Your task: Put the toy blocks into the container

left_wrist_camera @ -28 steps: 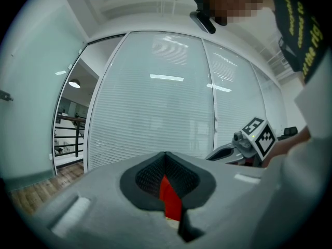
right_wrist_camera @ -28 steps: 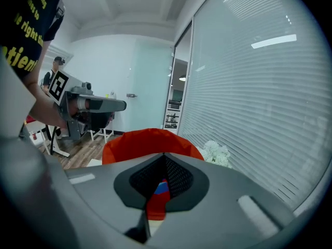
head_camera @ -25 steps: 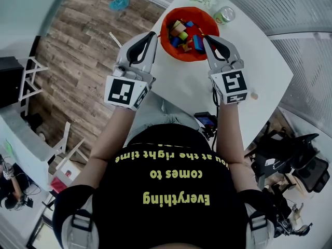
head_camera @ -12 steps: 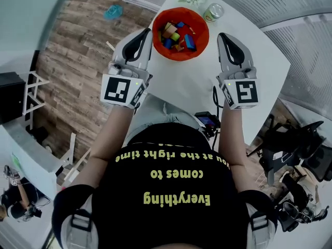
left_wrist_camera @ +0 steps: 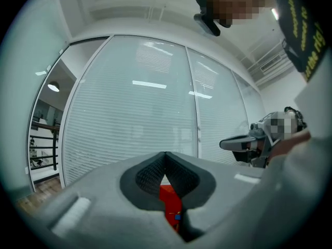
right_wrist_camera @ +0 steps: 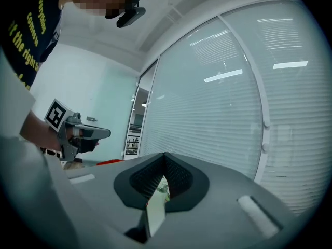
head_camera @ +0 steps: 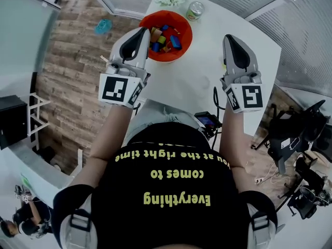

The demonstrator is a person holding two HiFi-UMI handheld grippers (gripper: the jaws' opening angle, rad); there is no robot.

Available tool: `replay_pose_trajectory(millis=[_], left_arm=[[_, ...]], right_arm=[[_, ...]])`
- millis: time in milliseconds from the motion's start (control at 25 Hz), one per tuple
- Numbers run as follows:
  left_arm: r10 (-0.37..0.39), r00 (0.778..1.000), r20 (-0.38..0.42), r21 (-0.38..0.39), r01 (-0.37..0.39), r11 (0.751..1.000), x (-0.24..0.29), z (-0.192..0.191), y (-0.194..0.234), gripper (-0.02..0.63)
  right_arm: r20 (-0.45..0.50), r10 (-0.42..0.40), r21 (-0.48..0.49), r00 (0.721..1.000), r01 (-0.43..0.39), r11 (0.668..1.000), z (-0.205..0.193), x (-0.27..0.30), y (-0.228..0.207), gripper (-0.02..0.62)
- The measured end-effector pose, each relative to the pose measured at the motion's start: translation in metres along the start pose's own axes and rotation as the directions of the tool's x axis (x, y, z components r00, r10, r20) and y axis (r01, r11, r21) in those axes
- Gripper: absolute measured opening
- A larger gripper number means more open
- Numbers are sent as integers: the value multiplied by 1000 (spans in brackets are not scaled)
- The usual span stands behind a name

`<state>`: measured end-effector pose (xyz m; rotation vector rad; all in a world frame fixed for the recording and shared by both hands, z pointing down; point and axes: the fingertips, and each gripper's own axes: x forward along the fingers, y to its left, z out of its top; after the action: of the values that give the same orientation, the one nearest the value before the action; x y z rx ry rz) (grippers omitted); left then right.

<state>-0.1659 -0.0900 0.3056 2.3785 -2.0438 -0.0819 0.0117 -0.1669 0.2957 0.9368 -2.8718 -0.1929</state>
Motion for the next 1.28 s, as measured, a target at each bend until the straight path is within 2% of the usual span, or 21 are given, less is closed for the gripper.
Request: replay_pose_trajectory(millis=[240, 520, 960, 1280], left_arm=[[-64, 998, 8, -2, 64, 998, 11, 4, -24, -3], [-188, 982, 8, 7, 188, 982, 36, 3, -62, -3], [-378, 926, 6, -16, 378, 926, 69, -3, -134, -3], [-473, 881, -4, -34, 473, 881, 85, -11, -169, -3]], right_arm=[[3, -83, -1, 997, 83, 997, 4, -29, -20, 8], [-22, -215, 2, 976, 215, 977, -3, -73, -47, 8], [-62, -412, -2, 909, 413, 911, -12, -152, -79, 8], [-91, -483, 9, 871, 486, 874, -22, -180, -91, 6]])
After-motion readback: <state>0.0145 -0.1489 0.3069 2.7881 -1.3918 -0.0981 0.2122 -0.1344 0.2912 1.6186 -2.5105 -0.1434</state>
